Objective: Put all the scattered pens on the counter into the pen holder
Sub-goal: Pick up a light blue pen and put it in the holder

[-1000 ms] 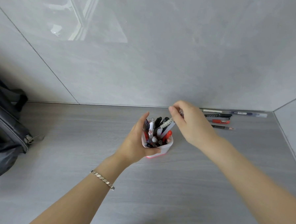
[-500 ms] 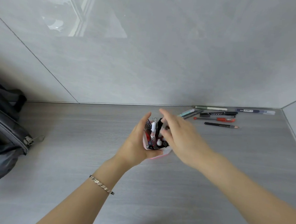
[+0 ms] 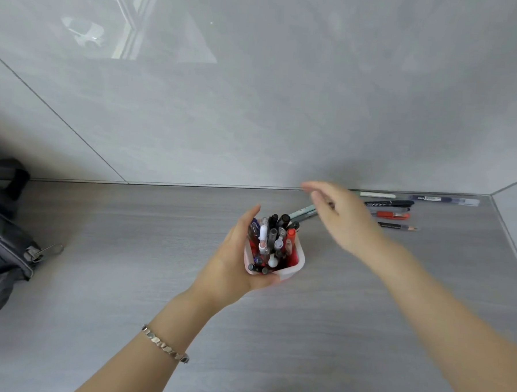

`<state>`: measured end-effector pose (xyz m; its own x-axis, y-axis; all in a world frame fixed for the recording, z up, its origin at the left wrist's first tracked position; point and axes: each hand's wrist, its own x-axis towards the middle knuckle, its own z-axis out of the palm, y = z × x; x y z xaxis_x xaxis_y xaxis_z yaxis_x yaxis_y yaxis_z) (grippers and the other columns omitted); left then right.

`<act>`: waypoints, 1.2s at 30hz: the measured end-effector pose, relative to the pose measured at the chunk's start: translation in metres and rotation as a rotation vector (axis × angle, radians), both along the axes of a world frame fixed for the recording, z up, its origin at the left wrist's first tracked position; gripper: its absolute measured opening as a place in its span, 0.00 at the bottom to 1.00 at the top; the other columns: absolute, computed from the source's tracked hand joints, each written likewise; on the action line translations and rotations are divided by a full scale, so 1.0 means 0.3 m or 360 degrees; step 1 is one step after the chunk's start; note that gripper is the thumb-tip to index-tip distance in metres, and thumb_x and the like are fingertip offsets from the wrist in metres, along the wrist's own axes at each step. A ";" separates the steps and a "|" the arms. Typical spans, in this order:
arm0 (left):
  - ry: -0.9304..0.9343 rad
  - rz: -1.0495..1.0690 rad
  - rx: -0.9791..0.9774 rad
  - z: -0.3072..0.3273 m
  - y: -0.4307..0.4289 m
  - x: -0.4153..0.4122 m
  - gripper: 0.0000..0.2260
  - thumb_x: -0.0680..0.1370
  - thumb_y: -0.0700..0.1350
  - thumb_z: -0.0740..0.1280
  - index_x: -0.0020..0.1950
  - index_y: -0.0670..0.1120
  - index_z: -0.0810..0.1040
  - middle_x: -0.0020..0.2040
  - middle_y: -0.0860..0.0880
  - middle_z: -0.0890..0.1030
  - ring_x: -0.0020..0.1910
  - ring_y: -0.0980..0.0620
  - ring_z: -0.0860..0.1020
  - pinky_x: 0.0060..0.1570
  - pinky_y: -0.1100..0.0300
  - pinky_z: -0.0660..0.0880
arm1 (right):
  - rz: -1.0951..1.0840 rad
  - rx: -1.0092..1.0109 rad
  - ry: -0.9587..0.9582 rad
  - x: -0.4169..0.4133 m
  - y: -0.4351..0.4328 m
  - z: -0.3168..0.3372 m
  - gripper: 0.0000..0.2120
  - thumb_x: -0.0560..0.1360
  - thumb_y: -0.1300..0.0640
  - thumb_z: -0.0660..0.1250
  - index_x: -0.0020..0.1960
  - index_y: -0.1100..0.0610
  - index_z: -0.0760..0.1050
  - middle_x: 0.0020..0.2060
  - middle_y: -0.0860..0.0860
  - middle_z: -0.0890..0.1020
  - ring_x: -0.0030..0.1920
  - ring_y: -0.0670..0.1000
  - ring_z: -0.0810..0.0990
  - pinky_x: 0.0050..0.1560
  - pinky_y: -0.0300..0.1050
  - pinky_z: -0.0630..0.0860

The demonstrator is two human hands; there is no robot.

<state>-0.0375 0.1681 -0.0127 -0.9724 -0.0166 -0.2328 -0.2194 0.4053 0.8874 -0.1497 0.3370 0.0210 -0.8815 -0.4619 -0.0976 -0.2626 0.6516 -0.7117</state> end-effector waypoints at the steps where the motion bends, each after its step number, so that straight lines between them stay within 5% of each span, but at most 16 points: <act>1: 0.0005 -0.0003 0.0003 0.002 0.000 0.000 0.43 0.64 0.41 0.77 0.62 0.68 0.52 0.64 0.57 0.67 0.60 0.68 0.68 0.50 0.88 0.59 | -0.0056 0.0171 0.0136 -0.054 0.032 -0.042 0.16 0.77 0.65 0.57 0.63 0.58 0.73 0.62 0.55 0.77 0.62 0.54 0.74 0.58 0.37 0.67; 4: 0.0004 -0.0007 -0.0014 0.001 -0.001 -0.001 0.43 0.64 0.41 0.77 0.62 0.68 0.52 0.65 0.56 0.67 0.62 0.63 0.67 0.50 0.88 0.58 | 0.0205 0.0784 0.0310 -0.186 0.094 -0.175 0.23 0.71 0.72 0.59 0.63 0.58 0.72 0.62 0.57 0.76 0.64 0.59 0.71 0.63 0.51 0.68; 12: -0.0037 0.0008 -0.0024 0.000 0.000 -0.001 0.44 0.64 0.41 0.77 0.61 0.70 0.50 0.64 0.58 0.66 0.64 0.60 0.67 0.49 0.88 0.61 | 0.0834 0.1538 0.0485 -0.227 0.047 -0.275 0.16 0.75 0.65 0.59 0.62 0.61 0.66 0.62 0.57 0.72 0.63 0.58 0.68 0.59 0.49 0.66; 15: -0.0042 0.0010 0.0004 0.000 0.001 0.000 0.45 0.64 0.41 0.77 0.61 0.71 0.50 0.66 0.57 0.66 0.65 0.61 0.67 0.53 0.82 0.62 | 0.0765 0.1477 0.0437 -0.202 0.019 -0.256 0.15 0.75 0.63 0.58 0.62 0.63 0.66 0.60 0.59 0.71 0.57 0.60 0.74 0.54 0.53 0.69; 18: -0.0051 0.0015 0.0010 0.002 0.000 0.002 0.45 0.64 0.42 0.77 0.61 0.72 0.49 0.67 0.56 0.66 0.66 0.60 0.67 0.59 0.72 0.62 | 0.0513 0.1017 0.0280 -0.162 0.013 -0.174 0.13 0.76 0.62 0.57 0.59 0.65 0.66 0.56 0.62 0.70 0.39 0.61 0.74 0.38 0.52 0.67; 21: -0.0025 0.0020 -0.0024 -0.001 0.000 0.001 0.44 0.64 0.42 0.77 0.60 0.71 0.50 0.65 0.57 0.67 0.64 0.60 0.67 0.52 0.83 0.62 | 0.0281 0.0569 0.0028 -0.092 0.058 -0.033 0.07 0.79 0.58 0.55 0.50 0.61 0.68 0.45 0.57 0.72 0.41 0.59 0.73 0.41 0.50 0.67; 24: -0.0040 0.0002 -0.0023 0.008 0.004 0.002 0.44 0.64 0.43 0.77 0.64 0.68 0.50 0.65 0.56 0.67 0.64 0.59 0.67 0.57 0.75 0.62 | 0.0231 0.0438 -0.0102 -0.002 0.164 0.101 0.13 0.80 0.55 0.54 0.48 0.63 0.73 0.39 0.54 0.75 0.41 0.56 0.75 0.42 0.49 0.65; 26: -0.0032 0.0016 -0.0024 0.016 0.007 0.004 0.43 0.65 0.44 0.76 0.68 0.64 0.52 0.65 0.57 0.67 0.64 0.60 0.66 0.61 0.66 0.61 | 0.0236 0.0466 -0.0206 0.061 0.234 0.164 0.11 0.79 0.55 0.57 0.50 0.55 0.77 0.41 0.51 0.80 0.42 0.48 0.78 0.44 0.44 0.70; 29: 0.0101 0.0070 -0.0033 0.019 0.011 0.000 0.36 0.67 0.45 0.74 0.62 0.69 0.56 0.63 0.56 0.67 0.60 0.64 0.65 0.59 0.75 0.60 | 0.0194 0.0478 -0.0416 0.141 0.273 0.226 0.09 0.76 0.53 0.62 0.48 0.39 0.77 0.42 0.39 0.81 0.37 0.29 0.76 0.40 0.26 0.70; 30: 0.0142 0.0055 -0.0072 0.018 0.013 -0.003 0.34 0.68 0.45 0.73 0.60 0.71 0.56 0.63 0.55 0.67 0.59 0.65 0.65 0.56 0.81 0.59 | 0.0208 0.0534 -0.0436 0.158 0.269 0.235 0.09 0.76 0.52 0.63 0.45 0.38 0.78 0.42 0.40 0.82 0.39 0.31 0.77 0.43 0.27 0.72; 33: 0.0156 0.0032 -0.0154 0.019 0.017 -0.012 0.29 0.72 0.45 0.70 0.59 0.70 0.57 0.63 0.54 0.68 0.56 0.64 0.67 0.48 0.89 0.58 | 0.0311 0.0713 -0.0363 0.190 0.208 0.256 0.08 0.77 0.50 0.60 0.49 0.47 0.78 0.44 0.51 0.82 0.48 0.51 0.79 0.52 0.53 0.75; 36: 0.0160 0.0011 -0.0187 0.023 0.022 -0.017 0.26 0.73 0.46 0.68 0.61 0.67 0.59 0.60 0.53 0.70 0.52 0.63 0.68 0.46 0.88 0.59 | 0.0365 0.0767 -0.0225 0.194 0.116 0.243 0.08 0.77 0.52 0.60 0.49 0.51 0.78 0.41 0.52 0.77 0.47 0.56 0.77 0.47 0.54 0.75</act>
